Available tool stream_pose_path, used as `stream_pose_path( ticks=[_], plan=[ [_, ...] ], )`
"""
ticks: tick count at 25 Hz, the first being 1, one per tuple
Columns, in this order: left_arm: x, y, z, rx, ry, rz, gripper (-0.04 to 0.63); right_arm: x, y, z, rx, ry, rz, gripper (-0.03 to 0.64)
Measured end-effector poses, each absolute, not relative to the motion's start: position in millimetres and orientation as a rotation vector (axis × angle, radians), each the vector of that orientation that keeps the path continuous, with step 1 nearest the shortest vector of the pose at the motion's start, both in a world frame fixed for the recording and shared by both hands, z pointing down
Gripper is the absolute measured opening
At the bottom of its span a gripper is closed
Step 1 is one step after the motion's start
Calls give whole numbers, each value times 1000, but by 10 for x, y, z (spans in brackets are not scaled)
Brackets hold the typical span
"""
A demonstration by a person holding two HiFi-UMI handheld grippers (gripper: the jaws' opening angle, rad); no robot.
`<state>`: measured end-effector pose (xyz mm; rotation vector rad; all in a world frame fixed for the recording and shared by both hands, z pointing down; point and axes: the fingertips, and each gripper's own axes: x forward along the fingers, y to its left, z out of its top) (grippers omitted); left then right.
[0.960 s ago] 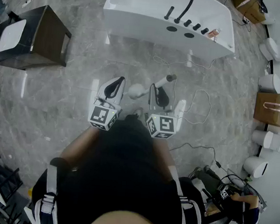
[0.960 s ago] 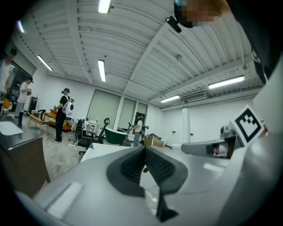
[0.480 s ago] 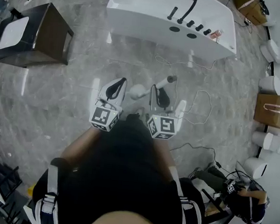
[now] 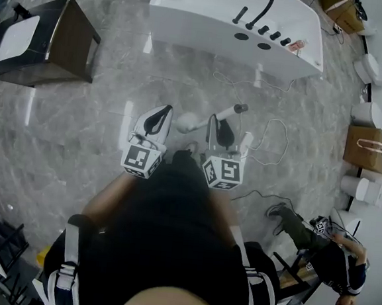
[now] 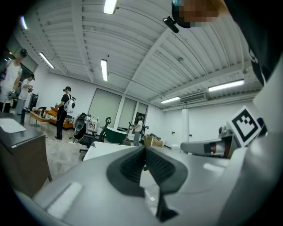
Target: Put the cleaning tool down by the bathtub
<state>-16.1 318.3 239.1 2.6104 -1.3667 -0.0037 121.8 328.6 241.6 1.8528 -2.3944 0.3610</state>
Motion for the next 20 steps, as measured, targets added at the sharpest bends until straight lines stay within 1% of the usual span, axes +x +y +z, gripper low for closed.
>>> stream_pose_path(
  ticks=[11, 20],
  plan=[
    [-572, 3170, 2457, 2605, -1380, -23, 9, 887, 3254, 2493, 1869, -2375, 340, 81],
    [-531, 2832, 2516, 2591, -1398, -20, 9, 892, 2857, 2535, 1846, -2395, 333, 81]
  ],
)
